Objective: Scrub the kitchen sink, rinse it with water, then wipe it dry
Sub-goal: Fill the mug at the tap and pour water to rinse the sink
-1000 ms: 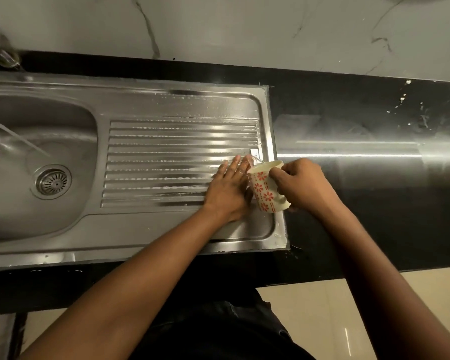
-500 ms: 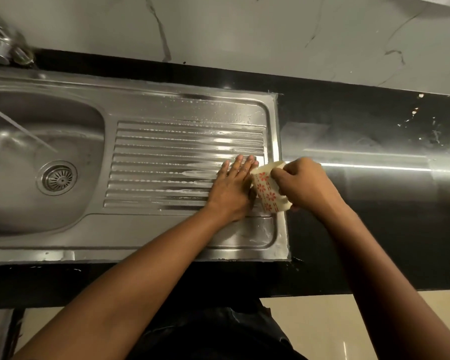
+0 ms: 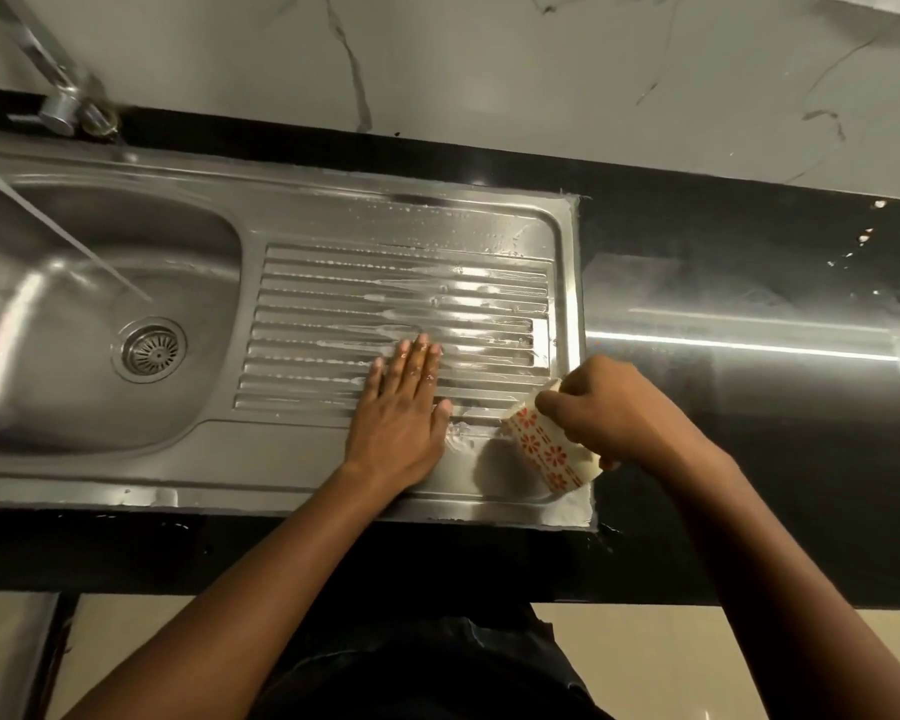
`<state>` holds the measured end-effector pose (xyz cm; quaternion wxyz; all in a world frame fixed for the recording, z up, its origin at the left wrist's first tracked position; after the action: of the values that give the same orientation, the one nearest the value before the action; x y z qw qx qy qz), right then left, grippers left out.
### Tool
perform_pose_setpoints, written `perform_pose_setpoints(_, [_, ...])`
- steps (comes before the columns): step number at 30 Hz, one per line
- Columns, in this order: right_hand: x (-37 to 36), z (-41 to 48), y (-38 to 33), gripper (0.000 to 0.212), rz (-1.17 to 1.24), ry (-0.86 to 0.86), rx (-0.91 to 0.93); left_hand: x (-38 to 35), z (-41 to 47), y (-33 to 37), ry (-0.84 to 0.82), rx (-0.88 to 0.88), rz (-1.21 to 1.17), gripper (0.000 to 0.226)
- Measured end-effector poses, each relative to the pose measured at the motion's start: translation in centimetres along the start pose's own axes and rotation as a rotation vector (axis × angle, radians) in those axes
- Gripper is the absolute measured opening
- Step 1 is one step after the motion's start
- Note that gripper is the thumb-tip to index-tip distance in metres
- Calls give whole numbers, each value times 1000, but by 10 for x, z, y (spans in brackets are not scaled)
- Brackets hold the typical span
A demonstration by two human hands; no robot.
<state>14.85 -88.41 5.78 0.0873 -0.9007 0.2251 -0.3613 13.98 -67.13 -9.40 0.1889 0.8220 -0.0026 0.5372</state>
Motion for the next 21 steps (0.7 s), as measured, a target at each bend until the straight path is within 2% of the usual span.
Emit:
perform_pose_setpoints(6, [2,-3,-10,28,142,83,104,20,-20,-30,-43,33,-54,68])
perform_pose_setpoints(10, [-7,-2,-34,33,51,143,179,43,-33,-53,-71,4,-204,65])
perform_pose_setpoints(16, [-35,-2,-109,33,128,116,306,88,-58,-111,35,23,-449,50])
perform_pose_setpoints(21, [-64,16,-184,33,345,62,424,121,-78,-181,173,146,-691,36])
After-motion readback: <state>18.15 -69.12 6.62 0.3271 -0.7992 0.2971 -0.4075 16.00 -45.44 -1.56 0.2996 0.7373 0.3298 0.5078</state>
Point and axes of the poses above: each hand's wrist, its own z-axis towards the middle knuckle, its own x-axis out of the back of the hand, y = z × x, the point moved 3 cm from there along z, towards the middle knuckle, and after that the axes turned 6 degrees about -y, right-handed, at the moved point
